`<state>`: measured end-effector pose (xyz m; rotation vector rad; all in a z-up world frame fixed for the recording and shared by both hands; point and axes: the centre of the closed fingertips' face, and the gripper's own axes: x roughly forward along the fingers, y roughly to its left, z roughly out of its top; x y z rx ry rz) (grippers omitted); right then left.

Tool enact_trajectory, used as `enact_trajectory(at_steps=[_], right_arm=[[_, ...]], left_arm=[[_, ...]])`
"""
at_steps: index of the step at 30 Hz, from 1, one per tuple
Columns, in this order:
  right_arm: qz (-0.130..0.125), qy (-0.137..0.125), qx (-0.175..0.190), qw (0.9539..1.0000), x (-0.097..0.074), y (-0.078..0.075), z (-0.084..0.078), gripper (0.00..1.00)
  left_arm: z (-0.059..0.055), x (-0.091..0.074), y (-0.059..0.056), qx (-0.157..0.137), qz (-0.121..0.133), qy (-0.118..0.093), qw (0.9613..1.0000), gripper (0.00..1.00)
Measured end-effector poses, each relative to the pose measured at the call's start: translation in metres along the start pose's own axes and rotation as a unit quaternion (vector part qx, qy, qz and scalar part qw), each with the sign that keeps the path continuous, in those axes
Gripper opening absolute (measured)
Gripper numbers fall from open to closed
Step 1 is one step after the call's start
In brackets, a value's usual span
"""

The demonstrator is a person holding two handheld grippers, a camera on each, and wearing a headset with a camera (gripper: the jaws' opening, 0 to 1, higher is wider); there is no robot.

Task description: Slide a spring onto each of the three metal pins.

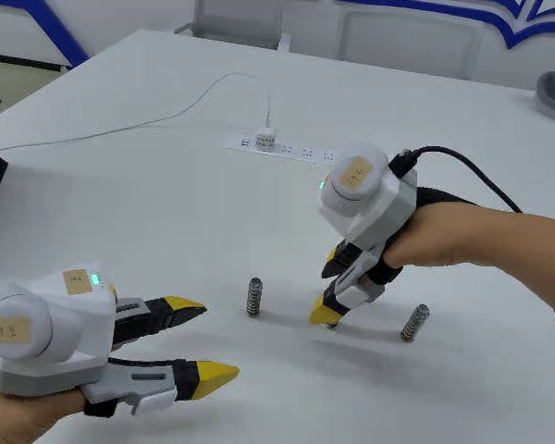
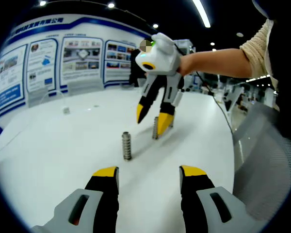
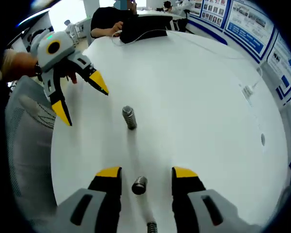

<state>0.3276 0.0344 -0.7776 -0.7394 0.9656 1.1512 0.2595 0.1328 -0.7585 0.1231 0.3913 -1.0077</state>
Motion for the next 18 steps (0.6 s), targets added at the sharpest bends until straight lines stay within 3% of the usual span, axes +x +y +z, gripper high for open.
enact_trajectory(at_steps=[18], right_arm=[[-0.013, -0.014, 0.039, 0.9991, -0.011, -0.005, -0.028, 0.44]], left_arm=[[0.000, 0.004, 0.001, -0.001, -0.002, 0.004, 1.0000, 0.51]])
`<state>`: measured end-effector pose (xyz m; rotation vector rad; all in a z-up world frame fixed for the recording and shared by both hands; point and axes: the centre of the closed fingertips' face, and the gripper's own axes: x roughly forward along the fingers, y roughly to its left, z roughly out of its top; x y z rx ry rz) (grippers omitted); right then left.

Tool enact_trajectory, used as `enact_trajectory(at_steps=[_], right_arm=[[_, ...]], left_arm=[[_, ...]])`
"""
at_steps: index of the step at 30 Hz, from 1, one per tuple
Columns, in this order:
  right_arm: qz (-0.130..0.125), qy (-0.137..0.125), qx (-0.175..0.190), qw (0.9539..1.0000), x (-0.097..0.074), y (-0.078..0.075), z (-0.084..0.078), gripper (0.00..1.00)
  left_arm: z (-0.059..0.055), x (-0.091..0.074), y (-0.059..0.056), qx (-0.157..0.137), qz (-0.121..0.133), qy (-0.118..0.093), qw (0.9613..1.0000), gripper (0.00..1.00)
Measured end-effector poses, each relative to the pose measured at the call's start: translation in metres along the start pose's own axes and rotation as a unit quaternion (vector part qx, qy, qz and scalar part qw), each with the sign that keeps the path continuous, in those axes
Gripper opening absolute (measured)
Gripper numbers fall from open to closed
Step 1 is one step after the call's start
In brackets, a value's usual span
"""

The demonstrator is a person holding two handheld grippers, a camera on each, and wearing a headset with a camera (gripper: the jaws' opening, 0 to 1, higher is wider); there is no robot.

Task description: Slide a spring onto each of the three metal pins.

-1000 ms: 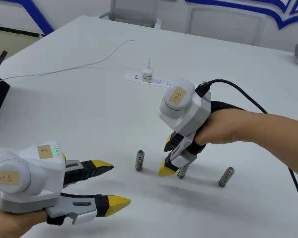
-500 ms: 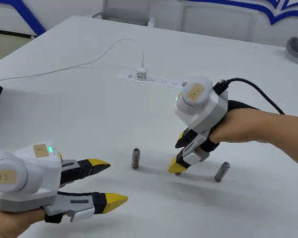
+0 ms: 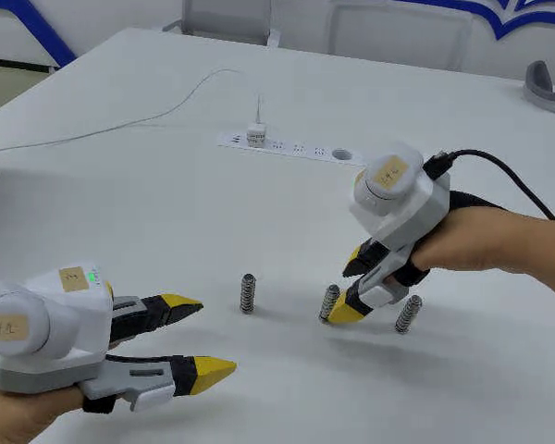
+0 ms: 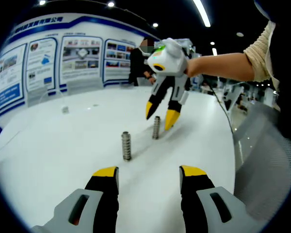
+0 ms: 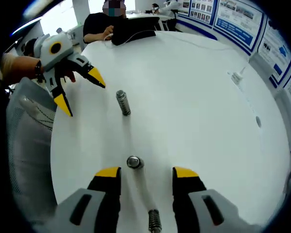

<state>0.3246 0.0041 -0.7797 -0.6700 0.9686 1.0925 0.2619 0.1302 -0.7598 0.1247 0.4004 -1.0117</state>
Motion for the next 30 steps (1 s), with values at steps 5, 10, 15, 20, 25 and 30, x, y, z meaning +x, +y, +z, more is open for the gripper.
enact_trajectory(at_steps=[5, 10, 15, 20, 25, 30], right_arm=[[-0.004, -0.005, 0.010, 0.9999, -0.005, -0.002, -0.006, 0.44], [-0.007, -0.007, 0.016, 0.9998, -0.007, -0.002, -0.012, 0.44], [-0.011, -0.011, 0.023, 0.9996, -0.010, -0.003, -0.016, 0.44], [-0.015, -0.017, 0.034, 0.9992, -0.013, -0.006, -0.021, 0.45], [-0.018, -0.019, 0.042, 0.9988, -0.016, -0.006, -0.027, 0.45], [-0.021, -0.020, 0.051, 0.9983, -0.019, -0.005, -0.035, 0.45]], left_arm=[[0.000, 0.001, 0.000, 0.000, 0.000, 0.001, 1.0000, 0.51], [0.000, 0.002, 0.000, 0.001, -0.002, 0.002, 1.0000, 0.51], [0.001, 0.003, 0.000, 0.002, -0.003, 0.002, 1.0000, 0.51], [0.001, 0.003, 0.000, 0.003, -0.004, 0.004, 1.0000, 0.51], [0.001, 0.004, 0.001, 0.002, -0.005, 0.004, 1.0000, 0.51], [0.000, 0.005, 0.000, 0.001, -0.006, 0.005, 1.0000, 0.52]])
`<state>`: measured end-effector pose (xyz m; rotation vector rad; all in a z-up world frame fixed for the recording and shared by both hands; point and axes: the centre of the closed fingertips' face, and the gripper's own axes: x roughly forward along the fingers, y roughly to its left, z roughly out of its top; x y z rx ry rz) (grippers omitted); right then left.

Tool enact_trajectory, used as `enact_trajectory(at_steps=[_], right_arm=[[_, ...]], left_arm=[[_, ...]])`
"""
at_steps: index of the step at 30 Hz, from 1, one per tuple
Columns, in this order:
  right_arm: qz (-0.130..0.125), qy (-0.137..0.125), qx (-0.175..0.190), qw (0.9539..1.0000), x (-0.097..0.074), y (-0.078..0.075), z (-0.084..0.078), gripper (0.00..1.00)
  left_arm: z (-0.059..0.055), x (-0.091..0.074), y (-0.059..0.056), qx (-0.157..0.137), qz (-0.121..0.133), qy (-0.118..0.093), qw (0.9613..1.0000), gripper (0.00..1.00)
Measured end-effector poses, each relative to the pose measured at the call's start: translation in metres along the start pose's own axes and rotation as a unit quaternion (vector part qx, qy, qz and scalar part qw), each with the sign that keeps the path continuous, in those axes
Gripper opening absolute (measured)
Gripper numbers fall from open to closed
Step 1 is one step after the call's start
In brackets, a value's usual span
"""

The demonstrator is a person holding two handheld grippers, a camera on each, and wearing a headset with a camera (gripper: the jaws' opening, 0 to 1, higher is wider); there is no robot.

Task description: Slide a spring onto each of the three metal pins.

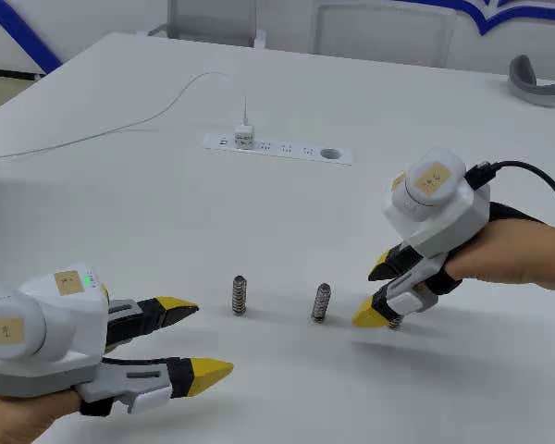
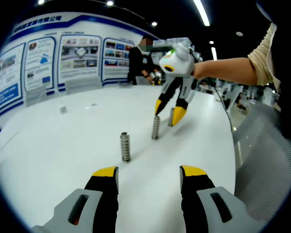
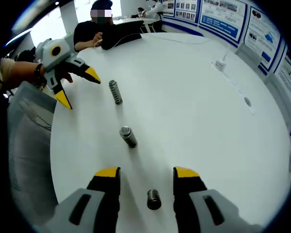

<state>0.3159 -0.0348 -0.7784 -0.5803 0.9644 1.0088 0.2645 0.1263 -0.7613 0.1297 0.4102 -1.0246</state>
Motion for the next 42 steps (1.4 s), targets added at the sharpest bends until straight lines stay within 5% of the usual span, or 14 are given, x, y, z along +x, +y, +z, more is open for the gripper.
enact_trajectory(at_steps=[42], right_arm=[[-0.029, -0.035, 0.073, 0.9963, -0.015, 0.011, -0.055, 0.47]], left_arm=[[0.000, 0.002, -0.005, -0.001, -0.006, 0.001, 1.0000, 0.52]])
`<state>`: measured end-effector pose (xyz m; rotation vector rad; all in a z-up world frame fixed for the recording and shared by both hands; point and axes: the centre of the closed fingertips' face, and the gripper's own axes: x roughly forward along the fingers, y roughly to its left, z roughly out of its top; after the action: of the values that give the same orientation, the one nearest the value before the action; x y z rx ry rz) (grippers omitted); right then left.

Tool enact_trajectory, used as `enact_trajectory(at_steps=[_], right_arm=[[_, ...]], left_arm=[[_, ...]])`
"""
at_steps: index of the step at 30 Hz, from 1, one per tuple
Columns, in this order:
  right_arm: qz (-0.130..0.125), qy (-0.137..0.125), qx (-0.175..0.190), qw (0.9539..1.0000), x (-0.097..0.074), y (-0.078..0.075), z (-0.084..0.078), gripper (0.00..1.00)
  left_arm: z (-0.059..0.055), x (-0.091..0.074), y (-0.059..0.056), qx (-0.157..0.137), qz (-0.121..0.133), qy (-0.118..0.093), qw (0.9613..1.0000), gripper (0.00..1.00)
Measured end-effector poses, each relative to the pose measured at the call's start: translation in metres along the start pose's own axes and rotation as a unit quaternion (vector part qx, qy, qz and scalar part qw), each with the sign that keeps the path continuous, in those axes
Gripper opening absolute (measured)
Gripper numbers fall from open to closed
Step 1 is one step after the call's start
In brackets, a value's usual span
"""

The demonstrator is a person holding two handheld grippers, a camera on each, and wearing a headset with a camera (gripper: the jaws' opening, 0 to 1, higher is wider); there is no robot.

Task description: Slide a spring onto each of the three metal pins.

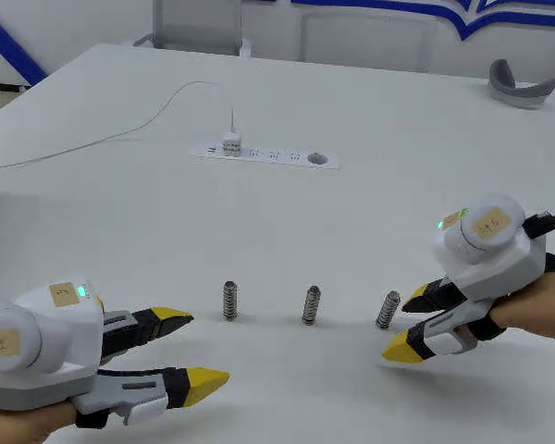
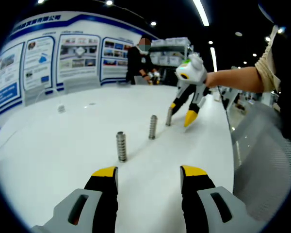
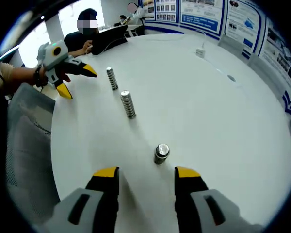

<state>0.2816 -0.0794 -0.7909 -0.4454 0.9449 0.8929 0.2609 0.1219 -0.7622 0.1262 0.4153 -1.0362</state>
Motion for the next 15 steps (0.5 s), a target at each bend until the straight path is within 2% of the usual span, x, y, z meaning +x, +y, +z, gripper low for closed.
enact_trajectory(at_steps=[9, 15], right_arm=[[-0.010, -0.018, 0.012, 0.9997, -0.003, 0.007, -0.009, 0.47], [-0.022, -0.043, 0.020, 0.9986, -0.007, 0.012, -0.012, 0.48]], left_arm=[[-0.002, -0.002, -0.001, -0.003, 0.001, 0.000, 1.0000, 0.52], [-0.003, -0.004, 0.000, -0.005, 0.002, -0.001, 1.0000, 0.52]])
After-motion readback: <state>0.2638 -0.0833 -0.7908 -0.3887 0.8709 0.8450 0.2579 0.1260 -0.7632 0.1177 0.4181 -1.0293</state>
